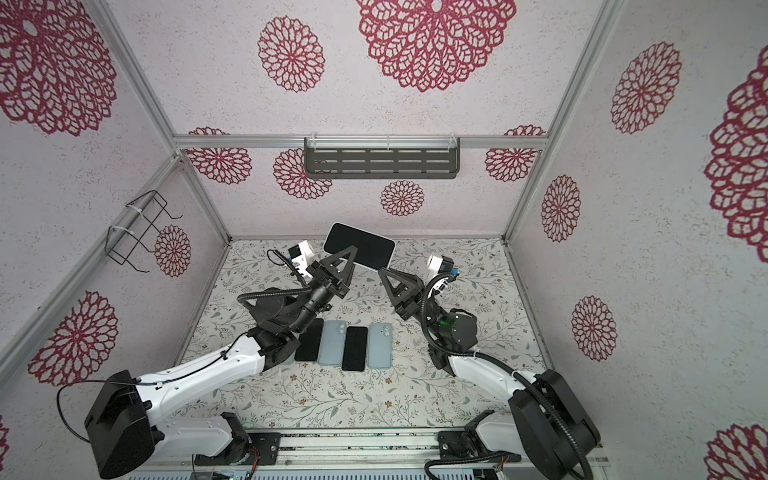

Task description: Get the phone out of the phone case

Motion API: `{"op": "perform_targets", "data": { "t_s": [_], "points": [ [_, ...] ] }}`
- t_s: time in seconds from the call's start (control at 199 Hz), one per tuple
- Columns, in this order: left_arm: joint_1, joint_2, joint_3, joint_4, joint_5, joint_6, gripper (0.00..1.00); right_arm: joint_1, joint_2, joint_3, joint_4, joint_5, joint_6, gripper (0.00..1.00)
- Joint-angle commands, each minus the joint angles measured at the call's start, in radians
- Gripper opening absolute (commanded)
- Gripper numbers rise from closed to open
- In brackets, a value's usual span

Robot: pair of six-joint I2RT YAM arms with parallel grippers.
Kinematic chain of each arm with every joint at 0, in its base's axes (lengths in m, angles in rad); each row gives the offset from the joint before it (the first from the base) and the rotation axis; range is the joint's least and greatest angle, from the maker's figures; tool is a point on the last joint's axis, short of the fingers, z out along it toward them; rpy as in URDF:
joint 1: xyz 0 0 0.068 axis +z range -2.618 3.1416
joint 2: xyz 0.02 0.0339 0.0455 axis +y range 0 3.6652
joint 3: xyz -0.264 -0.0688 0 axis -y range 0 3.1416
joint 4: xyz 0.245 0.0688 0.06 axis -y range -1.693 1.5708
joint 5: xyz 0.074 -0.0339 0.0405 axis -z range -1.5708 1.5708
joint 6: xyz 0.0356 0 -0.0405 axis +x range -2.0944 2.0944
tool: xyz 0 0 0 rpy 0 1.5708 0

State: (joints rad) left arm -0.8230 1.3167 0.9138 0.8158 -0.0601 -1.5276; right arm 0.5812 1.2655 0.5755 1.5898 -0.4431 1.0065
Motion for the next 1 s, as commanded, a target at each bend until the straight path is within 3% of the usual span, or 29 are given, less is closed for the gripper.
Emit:
{"op": "perform_targets", "data": {
  "t_s": [0.0, 0.141, 0.447, 0.627, 0.733, 0.803, 0.914, 0.999],
  "points": [
    [0.0, -0.02, 0.091, 0.059, 0.078, -0.125, 0.0, -0.031, -0.013, -0.011, 0.093, -0.199, -0.091, 0.0],
    [0.01, -0.026, 0.128, 0.013, 0.148, -0.141, 0.0, -0.089, -0.05, 0.004, 0.02, -0.239, -0.136, 0.0],
    [0.05, -0.03, 0.2, -0.102, 0.277, -0.145, 0.0, -0.097, -0.241, 0.042, -0.45, -0.193, -0.469, 0.0],
    [0.094, -0.039, 0.198, -0.099, 0.317, -0.152, 0.0, -0.105, -0.31, 0.009, -0.488, -0.17, -0.471, 0.0],
    [0.154, -0.043, 0.229, -0.147, 0.413, -0.142, 0.0, -0.116, -0.361, -0.014, -0.555, -0.179, -0.449, 0.31],
    [0.231, -0.046, 0.279, -0.223, 0.548, -0.109, 0.0, -0.132, -0.403, 0.001, -0.681, -0.182, -0.432, 0.46],
    [0.33, -0.031, 0.419, -0.454, 0.845, 0.07, 0.0, -0.162, -0.447, 0.04, -0.833, -0.226, -0.402, 0.63],
    [0.37, -0.007, 0.52, -0.636, 1.031, 0.264, 0.0, -0.18, -0.442, 0.08, -0.86, -0.294, -0.36, 0.69]
  ]
}}
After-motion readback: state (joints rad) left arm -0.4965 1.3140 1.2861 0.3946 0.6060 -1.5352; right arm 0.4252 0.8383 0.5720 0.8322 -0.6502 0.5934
